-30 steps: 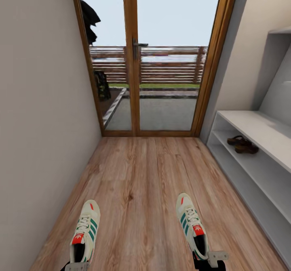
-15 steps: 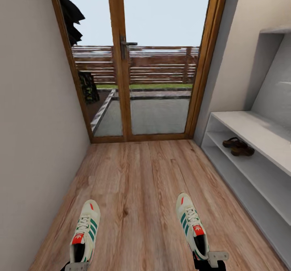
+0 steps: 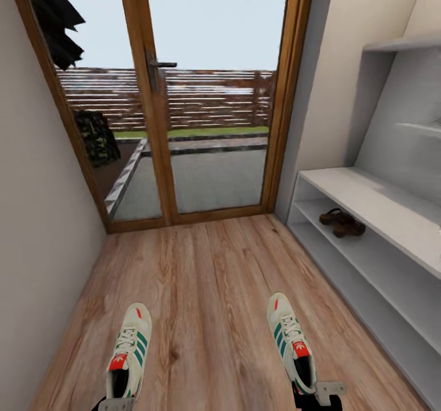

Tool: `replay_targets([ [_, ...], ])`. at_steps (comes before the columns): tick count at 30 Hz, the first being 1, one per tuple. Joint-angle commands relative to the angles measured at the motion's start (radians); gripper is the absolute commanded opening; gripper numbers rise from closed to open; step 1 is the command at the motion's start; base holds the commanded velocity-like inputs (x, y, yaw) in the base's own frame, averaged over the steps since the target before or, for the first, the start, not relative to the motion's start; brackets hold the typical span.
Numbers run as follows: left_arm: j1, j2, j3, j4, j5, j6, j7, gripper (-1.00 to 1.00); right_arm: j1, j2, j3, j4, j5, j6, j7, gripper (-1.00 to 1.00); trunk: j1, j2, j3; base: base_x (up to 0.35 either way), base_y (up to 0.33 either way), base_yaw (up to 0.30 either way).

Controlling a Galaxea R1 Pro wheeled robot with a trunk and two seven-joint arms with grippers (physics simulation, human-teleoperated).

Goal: Pick up the two gym shoes and the two sandals from the corridor floor and place them onto the hallstand (shoe rack) in the corridor, making sure they are on the rack and not on the floor. Arrange them so the two gym shoes are next to each other and the two sandals are next to each other.

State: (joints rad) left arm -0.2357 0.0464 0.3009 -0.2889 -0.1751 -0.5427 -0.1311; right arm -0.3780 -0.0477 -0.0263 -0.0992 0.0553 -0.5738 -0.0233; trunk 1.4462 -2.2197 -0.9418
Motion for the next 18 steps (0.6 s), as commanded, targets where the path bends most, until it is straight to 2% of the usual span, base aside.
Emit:
replay_targets([
  [1,-0.001,0.000,0.009,0.000,-0.009,-0.003,-0.005,-1.00,-0.001,0.000,-0.003,0.001,0.006,-0.003,-0.002,-1.00,0.000,0.000,-0.001,0.334,0.131,-0.263],
  [9,-0.001,0.000,0.009,0.000,-0.010,-0.005,-0.006,-1.00,-0.001,0.000,-0.003,0.001,0.006,-0.003,-0.002,-1.00,0.000,0.000,-0.001,0.279,0.159,-0.263],
  [18,-0.001,-0.001,0.008,0.000,-0.010,-0.005,-0.008,-1.00,-0.001,0.000,-0.003,0.001,0.006,-0.003,-0.002,-1.00,0.000,0.000,-0.001,0.032,0.017,-0.263],
])
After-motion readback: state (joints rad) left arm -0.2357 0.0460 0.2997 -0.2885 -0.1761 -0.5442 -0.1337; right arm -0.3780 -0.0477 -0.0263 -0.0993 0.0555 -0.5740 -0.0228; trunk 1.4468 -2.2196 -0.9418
